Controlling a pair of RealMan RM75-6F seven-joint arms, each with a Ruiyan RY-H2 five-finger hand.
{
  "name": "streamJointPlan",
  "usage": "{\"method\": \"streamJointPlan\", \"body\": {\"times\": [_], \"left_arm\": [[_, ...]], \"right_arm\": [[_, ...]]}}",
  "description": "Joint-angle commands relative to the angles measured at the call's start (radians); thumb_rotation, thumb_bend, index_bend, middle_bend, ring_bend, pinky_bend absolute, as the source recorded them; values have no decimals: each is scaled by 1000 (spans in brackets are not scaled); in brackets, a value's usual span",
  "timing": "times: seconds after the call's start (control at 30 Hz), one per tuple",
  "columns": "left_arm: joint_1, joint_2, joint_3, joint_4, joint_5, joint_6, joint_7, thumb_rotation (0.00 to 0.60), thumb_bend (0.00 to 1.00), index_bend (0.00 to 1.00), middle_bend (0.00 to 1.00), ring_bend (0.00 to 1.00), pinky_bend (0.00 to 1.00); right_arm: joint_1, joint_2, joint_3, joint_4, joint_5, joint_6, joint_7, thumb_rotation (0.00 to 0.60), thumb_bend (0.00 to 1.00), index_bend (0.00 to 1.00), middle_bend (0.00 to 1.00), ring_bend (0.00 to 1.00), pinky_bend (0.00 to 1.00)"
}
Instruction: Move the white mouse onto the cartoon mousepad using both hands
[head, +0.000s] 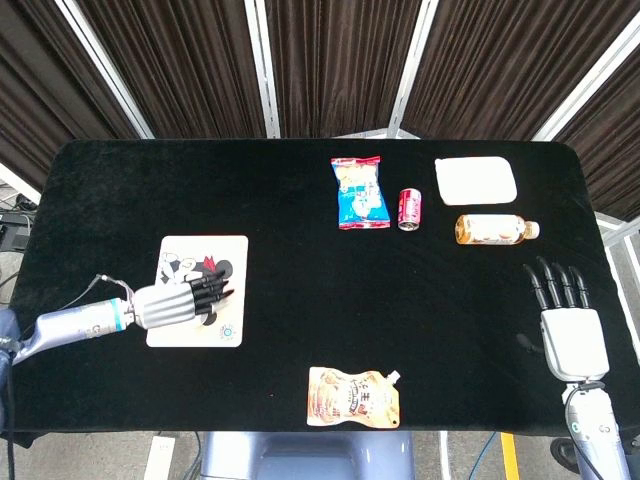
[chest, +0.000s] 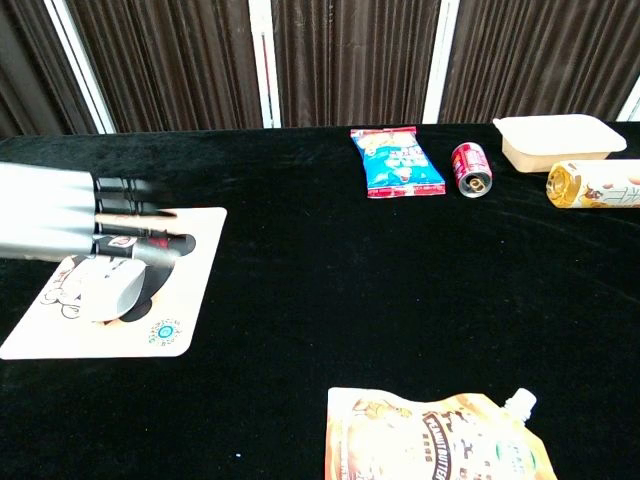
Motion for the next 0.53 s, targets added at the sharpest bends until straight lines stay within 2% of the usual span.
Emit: {"method": "streamJointPlan", "body": {"times": [0.03, 0.17, 0.23, 0.37, 0.4, 0.43, 0.53], "left_arm": [[90, 98, -148, -245, -193, 38, 54, 600, 47, 0, 0, 0, 0], [192, 171, -250, -504, -376, 48, 61, 600, 45, 0, 0, 0, 0], [267, 226, -287, -683, -481, 65, 69, 600, 43, 0, 0, 0, 0], [395, 332, -313, -965, -665, 64, 89, 600, 39, 0, 0, 0, 0], [457, 372, -319, -1084, -754, 70, 40, 600, 39, 0, 0, 0, 0], [490, 399, -318, -1157, -787, 82, 21, 600, 39, 0, 0, 0, 0], [538, 440, -315, -1272, -818, 85, -9, 600, 39, 0, 0, 0, 0]], "right_arm": [[-5, 7, -5, -9, -18, 6, 7, 600, 0, 0, 0, 0, 0], [-9, 16, -10, -22, -34, 8, 23, 600, 0, 0, 0, 0, 0], [-11, 24, -15, -29, -45, 5, 37, 600, 0, 0, 0, 0, 0], [-14, 35, -25, -29, -62, -2, 64, 600, 0, 0, 0, 0, 0], [-14, 38, -27, -29, -62, -10, 70, 600, 0, 0, 0, 0, 0], [-13, 40, -26, -32, -65, -10, 75, 600, 0, 0, 0, 0, 0], [-16, 49, -29, -41, -77, -9, 83, 600, 0, 0, 0, 0, 0]]}}
